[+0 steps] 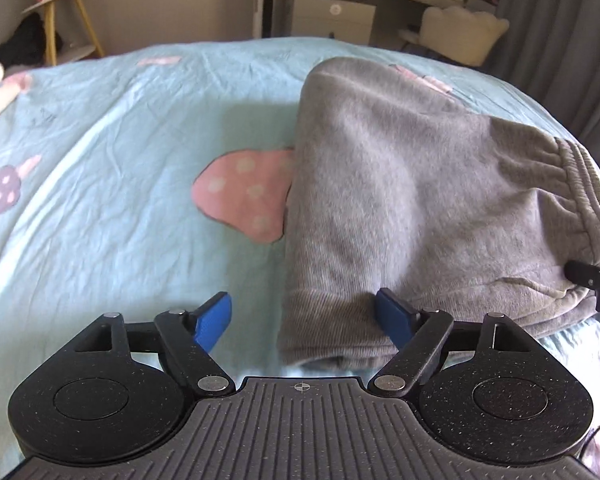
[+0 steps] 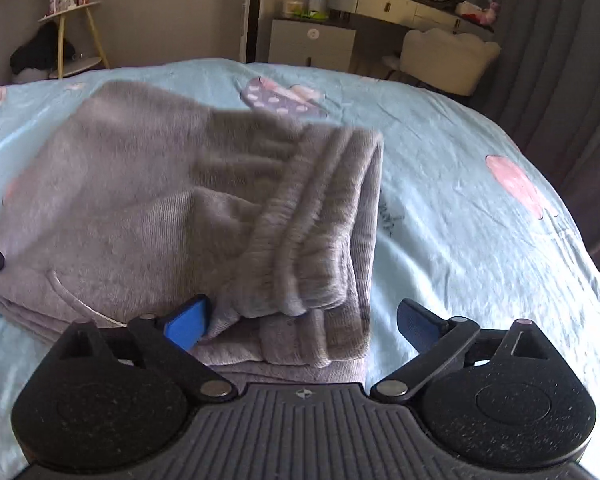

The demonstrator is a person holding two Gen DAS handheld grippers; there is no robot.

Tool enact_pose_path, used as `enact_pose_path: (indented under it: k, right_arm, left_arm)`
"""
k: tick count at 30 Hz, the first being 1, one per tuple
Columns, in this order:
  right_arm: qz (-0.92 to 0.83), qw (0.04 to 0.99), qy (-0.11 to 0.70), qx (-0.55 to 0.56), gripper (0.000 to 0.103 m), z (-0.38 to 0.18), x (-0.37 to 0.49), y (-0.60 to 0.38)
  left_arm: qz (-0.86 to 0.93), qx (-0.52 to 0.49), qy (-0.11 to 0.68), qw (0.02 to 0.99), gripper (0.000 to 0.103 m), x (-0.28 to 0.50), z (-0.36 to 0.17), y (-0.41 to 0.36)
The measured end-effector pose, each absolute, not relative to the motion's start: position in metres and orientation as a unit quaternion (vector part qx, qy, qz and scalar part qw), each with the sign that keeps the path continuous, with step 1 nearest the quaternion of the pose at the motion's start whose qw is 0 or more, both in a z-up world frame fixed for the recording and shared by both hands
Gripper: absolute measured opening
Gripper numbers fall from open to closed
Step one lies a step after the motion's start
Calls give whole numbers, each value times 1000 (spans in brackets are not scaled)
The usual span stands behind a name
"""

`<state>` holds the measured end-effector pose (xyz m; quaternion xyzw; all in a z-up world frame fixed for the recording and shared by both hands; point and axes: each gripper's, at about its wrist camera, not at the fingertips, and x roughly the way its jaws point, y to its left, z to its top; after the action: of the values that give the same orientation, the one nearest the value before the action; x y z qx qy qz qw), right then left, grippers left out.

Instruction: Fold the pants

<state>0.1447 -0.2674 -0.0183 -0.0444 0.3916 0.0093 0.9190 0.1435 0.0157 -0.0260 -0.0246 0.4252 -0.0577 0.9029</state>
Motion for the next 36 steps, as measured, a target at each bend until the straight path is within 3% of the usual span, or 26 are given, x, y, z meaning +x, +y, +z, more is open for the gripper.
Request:
enact_pose_path:
  k: [16, 18, 19, 22, 28, 36]
  right_arm:
    - [-19, 905, 397, -150, 99, -17, 126, -246]
    - [-45, 900, 404, -159, 99, -17, 115, -246]
    - [-65, 893, 416, -160, 99, -17, 111, -246]
    - [-68, 889, 433, -133, 99, -14, 85, -246]
    - [-28, 880, 469, -69, 99, -16, 34, -232]
    - [-64, 900, 426, -68, 99, -2, 5, -227]
  left_arm:
    - [-33, 60, 426, 902, 85, 122, -21, -8]
    - [-40, 80, 444, 892, 82, 115, -24, -12]
    - [-42, 90, 455, 885, 76, 111, -28, -14]
    - [-62, 100, 460, 880, 76, 90, -32, -19]
    - [-76, 21, 436, 896, 95, 51, -16, -19]
    - [-53, 15, 420, 906, 96, 20, -7, -18]
